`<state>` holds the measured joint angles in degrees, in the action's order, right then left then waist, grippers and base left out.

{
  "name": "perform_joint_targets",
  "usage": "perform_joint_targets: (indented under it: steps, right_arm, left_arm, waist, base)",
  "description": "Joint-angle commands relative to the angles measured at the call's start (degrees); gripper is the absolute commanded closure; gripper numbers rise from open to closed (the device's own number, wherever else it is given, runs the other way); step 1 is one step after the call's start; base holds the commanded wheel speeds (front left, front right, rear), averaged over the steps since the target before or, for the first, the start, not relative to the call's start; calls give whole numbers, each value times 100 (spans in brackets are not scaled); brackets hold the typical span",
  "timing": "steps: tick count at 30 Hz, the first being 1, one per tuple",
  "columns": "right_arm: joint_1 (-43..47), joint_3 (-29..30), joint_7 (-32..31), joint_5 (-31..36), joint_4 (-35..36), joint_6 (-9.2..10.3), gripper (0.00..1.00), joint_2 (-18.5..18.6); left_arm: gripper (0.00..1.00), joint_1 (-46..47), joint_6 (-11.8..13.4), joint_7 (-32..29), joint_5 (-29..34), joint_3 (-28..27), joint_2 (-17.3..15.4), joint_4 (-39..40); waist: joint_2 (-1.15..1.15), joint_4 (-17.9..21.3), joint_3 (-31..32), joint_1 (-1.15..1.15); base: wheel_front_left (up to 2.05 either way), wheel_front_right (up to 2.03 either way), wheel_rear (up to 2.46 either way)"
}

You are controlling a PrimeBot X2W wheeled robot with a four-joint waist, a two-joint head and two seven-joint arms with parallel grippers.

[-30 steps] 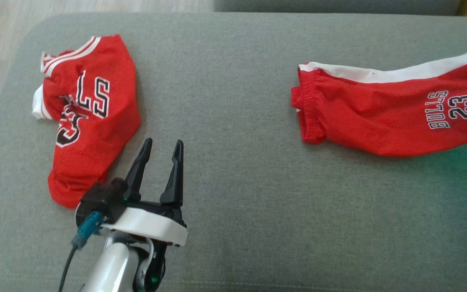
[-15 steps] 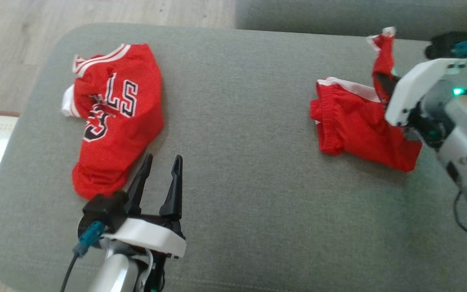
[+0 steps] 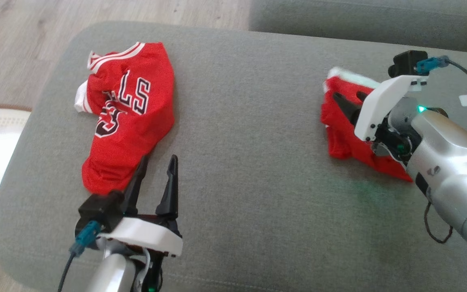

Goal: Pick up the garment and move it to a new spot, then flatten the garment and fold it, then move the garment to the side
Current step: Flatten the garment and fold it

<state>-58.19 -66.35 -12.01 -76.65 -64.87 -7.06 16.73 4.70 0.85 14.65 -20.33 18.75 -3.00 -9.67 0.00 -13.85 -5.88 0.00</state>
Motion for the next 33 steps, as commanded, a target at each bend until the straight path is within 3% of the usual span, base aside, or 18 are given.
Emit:
perform_joint_targets:
  steps: [1,7,13,17,21,24,27,33]
  right_arm:
    - [15,17,223,-35,217,-43,0,53]
    - [19,427,1435,-224,906,-43,0,669]
    - [95,501,2471,138,451,-43,0,1192]
    - [205,793,2688,337,580,-43,0,1351]
    - [690,2077,2698,1175,1325,-43,0,1597]
    - [1530,3107,2699,1952,1960,-43,0,1524]
    - [2399,3961,2700,2702,2365,-43,0,1220]
    - [3091,4701,2700,3785,2330,-43,0,465]
  left_arm:
    - [0,115,26,35,-42,-253,12,148]
    - [0,-40,32,35,-21,-387,12,209]
    - [0,-135,-12,35,59,-444,12,340]
    - [0,-183,-21,35,193,-485,12,384]
    - [0,-305,-7,35,348,-730,12,459]
    - [0,-389,-28,35,435,-913,12,499]
    - [0,-435,-54,35,465,-1011,13,529]
    - [0,-393,-136,35,463,-915,13,483]
  waist:
    - [0,98,86,0]
    - [0,441,340,0]
    - [0,647,440,0]
    - [0,713,543,0]
    - [0,921,651,0]
    - [0,1081,683,0]
    - [0,1175,688,0]
    - [0,1038,650,0]
  base:
    - [0,0,0]
    - [0,0,0]
    - [0,0,0]
    - [0,0,0]
    - [0,0,0]
    - [0,0,0]
    - [0,0,0]
    - [0,0,0]
